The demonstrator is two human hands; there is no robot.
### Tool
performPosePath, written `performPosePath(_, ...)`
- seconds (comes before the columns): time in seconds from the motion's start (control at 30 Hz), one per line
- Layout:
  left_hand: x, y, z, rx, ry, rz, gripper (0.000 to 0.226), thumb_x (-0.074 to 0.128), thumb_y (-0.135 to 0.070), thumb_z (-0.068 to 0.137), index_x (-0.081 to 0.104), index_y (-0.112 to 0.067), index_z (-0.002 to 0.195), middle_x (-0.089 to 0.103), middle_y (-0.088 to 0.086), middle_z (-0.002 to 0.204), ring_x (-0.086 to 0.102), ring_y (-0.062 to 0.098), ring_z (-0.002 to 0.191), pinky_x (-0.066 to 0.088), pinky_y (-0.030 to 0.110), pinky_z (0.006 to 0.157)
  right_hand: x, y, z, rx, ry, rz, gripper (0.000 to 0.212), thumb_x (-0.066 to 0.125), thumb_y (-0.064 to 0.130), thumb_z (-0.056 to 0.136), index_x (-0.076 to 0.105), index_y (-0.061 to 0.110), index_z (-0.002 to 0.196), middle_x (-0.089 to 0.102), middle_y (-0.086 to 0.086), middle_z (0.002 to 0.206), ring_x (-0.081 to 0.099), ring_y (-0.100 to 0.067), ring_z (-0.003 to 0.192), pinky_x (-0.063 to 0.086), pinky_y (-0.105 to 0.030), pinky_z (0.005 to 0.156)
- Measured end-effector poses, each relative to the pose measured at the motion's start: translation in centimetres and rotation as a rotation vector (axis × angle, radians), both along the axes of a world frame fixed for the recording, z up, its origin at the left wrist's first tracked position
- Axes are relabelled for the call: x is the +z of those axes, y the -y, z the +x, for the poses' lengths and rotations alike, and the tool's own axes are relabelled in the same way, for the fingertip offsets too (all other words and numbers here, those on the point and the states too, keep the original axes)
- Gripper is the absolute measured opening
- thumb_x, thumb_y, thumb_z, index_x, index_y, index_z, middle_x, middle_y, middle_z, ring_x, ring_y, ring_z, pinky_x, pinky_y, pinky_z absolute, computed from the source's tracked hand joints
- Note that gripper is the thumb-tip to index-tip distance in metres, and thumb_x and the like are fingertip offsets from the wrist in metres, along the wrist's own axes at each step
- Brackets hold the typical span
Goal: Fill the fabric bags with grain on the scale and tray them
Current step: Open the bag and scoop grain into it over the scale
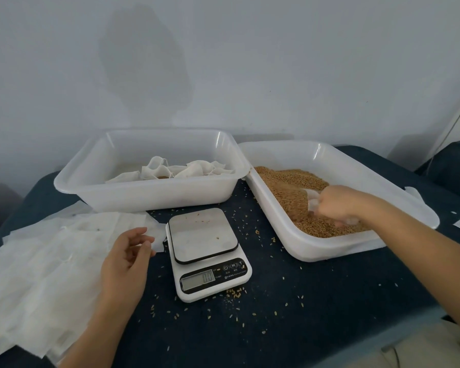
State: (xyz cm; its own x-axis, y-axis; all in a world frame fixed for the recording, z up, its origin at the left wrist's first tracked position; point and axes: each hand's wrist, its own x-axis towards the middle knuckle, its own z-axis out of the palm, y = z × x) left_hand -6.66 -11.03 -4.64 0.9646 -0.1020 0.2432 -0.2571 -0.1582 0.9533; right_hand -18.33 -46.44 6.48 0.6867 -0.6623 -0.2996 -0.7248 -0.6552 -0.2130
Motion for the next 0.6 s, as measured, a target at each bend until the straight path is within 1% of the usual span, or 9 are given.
performPosePath(0.1, 0.4, -0.2, 0.0, 0.016, 0.037, 0.091, 0.028, 0.053, -0.009, 0.091, 0.055, -0.035, 0.102, 0.063, -0.014, 0.091, 0.059, 0.004, 0.082, 0.052, 0.036, 0.071, -0.2, 0.9, 0.2, -0.069, 0.106, -0.004, 0.031, 0.049, 0.021, 0.097, 0.053, 0.002, 0.121, 0.056, -0.004, 0.072, 0.05, -0.01, 0.047, 0.034, -0.014, 0.033)
performPosePath(0.17, 0.8, -0.5, 0.4, 0.03, 0.108, 0.236, 0.025, 0.057, -0.012, 0.089, 0.056, -0.027, 0.109, 0.061, -0.017, 0.095, 0.056, 0.001, 0.084, 0.05, 0.034, 0.075, -0.6, 1.7, 0.7, -0.133, 0.159, -0.007, 0.027, 0.049, 0.016, 0.097, 0.053, 0.0, 0.117, 0.055, -0.007, 0.07, 0.048, -0.014, 0.047, 0.035, -0.018, 0.036)
performPosePath(0.2, 1.0, -0.8, 0.7, 0.042, 0.155, 0.336, 0.025, 0.059, -0.014, 0.088, 0.058, -0.023, 0.111, 0.06, -0.015, 0.099, 0.054, 0.003, 0.088, 0.046, 0.031, 0.078, -0.8, 2.2, 0.9, -0.151, 0.177, -0.001, 0.026, 0.048, 0.015, 0.097, 0.054, -0.002, 0.116, 0.054, -0.008, 0.069, 0.048, -0.015, 0.05, 0.036, -0.02, 0.039)
performPosePath(0.27, 1.5, -1.8, 1.3, 0.064, 0.238, 0.568, 0.029, 0.061, -0.02, 0.087, 0.058, -0.019, 0.116, 0.059, -0.007, 0.11, 0.052, 0.013, 0.103, 0.042, 0.031, 0.086, -1.1, 3.0, 1.3, -0.174, 0.199, 0.048, 0.032, 0.047, 0.024, 0.098, 0.057, -0.004, 0.111, 0.056, -0.008, 0.073, 0.051, -0.018, 0.057, 0.039, -0.024, 0.047)
performPosePath(0.33, 1.5, -3.0, 1.8, 0.048, 0.272, 0.833, 0.038, 0.062, -0.03, 0.086, 0.057, -0.017, 0.121, 0.055, -0.002, 0.125, 0.045, 0.02, 0.117, 0.037, 0.034, 0.096, -1.3, 3.6, 1.4, -0.236, 0.223, 0.192, 0.03, 0.051, 0.027, 0.096, 0.053, 0.0, 0.11, 0.059, -0.011, 0.086, 0.056, -0.02, 0.068, 0.045, -0.027, 0.051)
performPosePath(0.4, 1.3, -4.1, 2.1, 0.004, 0.245, 1.067, 0.049, 0.058, -0.04, 0.087, 0.051, -0.02, 0.13, 0.046, -0.002, 0.138, 0.038, 0.019, 0.127, 0.031, 0.032, 0.105, -1.5, 4.0, 1.2, -0.258, 0.19, 0.262, 0.028, 0.056, 0.022, 0.094, 0.047, 0.005, 0.114, 0.059, -0.012, 0.092, 0.058, -0.019, 0.068, 0.046, -0.024, 0.047)
performPosePath(0.43, 1.1, -4.5, 2.1, -0.015, 0.234, 1.136, 0.05, 0.055, -0.043, 0.088, 0.048, -0.022, 0.133, 0.042, -0.004, 0.141, 0.035, 0.017, 0.13, 0.027, 0.03, 0.107, -1.6, 4.1, 1.1, -0.243, 0.143, 0.255, 0.029, 0.058, 0.021, 0.093, 0.047, 0.005, 0.114, 0.059, -0.011, 0.087, 0.057, -0.017, 0.062, 0.044, -0.023, 0.044)
performPosePath(0.5, 0.7, -4.9, 2.1, -0.029, 0.258, 1.178, 0.043, 0.048, -0.042, 0.092, 0.048, -0.026, 0.132, 0.041, -0.008, 0.142, 0.034, 0.014, 0.13, 0.026, 0.027, 0.107, -2.0, 4.2, 0.9, -0.187, 0.046, 0.212, 0.028, 0.06, 0.019, 0.092, 0.051, -0.001, 0.108, 0.056, -0.012, 0.074, 0.052, -0.018, 0.051, 0.042, -0.024, 0.043)
performPosePath(0.6, 0.9, -4.8, 2.0, -0.004, 0.277, 1.094, 0.03, 0.045, -0.029, 0.095, 0.058, -0.021, 0.121, 0.052, -0.004, 0.129, 0.046, 0.016, 0.118, 0.036, 0.026, 0.094, -2.4, 4.1, 0.9, -0.128, 0.007, 0.118, 0.028, 0.051, 0.025, 0.098, 0.057, -0.002, 0.101, 0.057, -0.013, 0.07, 0.051, -0.021, 0.052, 0.042, -0.028, 0.048)
